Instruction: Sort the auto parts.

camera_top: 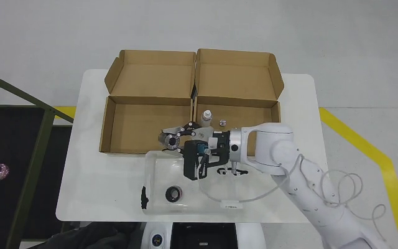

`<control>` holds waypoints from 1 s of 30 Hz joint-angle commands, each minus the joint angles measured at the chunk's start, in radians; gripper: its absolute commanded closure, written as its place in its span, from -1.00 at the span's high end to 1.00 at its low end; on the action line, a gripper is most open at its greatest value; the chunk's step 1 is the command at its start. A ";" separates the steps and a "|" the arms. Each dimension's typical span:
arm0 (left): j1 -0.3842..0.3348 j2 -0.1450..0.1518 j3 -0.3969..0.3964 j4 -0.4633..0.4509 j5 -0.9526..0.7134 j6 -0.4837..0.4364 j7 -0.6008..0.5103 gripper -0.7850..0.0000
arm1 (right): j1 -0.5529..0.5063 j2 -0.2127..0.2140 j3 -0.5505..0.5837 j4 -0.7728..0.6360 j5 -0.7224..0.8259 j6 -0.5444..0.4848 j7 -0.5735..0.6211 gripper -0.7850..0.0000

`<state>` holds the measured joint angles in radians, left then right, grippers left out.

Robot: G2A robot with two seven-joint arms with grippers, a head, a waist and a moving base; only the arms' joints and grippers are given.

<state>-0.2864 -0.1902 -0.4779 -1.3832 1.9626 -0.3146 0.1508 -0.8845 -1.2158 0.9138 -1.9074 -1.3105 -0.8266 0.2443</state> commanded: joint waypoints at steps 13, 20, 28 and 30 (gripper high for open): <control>0.000 0.000 0.000 0.000 0.000 0.000 0.000 1.00 | 0.129 -0.044 -0.107 0.210 0.023 0.054 -0.004 -1.00; 0.000 0.000 0.000 0.000 0.000 0.000 0.000 1.00 | 0.202 -0.076 -0.174 0.330 0.029 0.086 -0.005 -1.00; 0.000 0.000 0.000 0.000 0.000 0.000 0.000 1.00 | 0.285 -0.121 -0.246 0.475 0.030 0.124 0.014 -1.00; 0.000 0.000 0.000 0.000 0.000 0.000 0.000 1.00 | 0.305 -0.132 -0.259 0.510 0.033 0.131 0.017 -1.00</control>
<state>-0.2864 -0.1902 -0.4779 -1.3832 1.9626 -0.3146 0.1508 -0.5897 -1.3432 0.6610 -1.4158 -1.2780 -0.6981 0.2585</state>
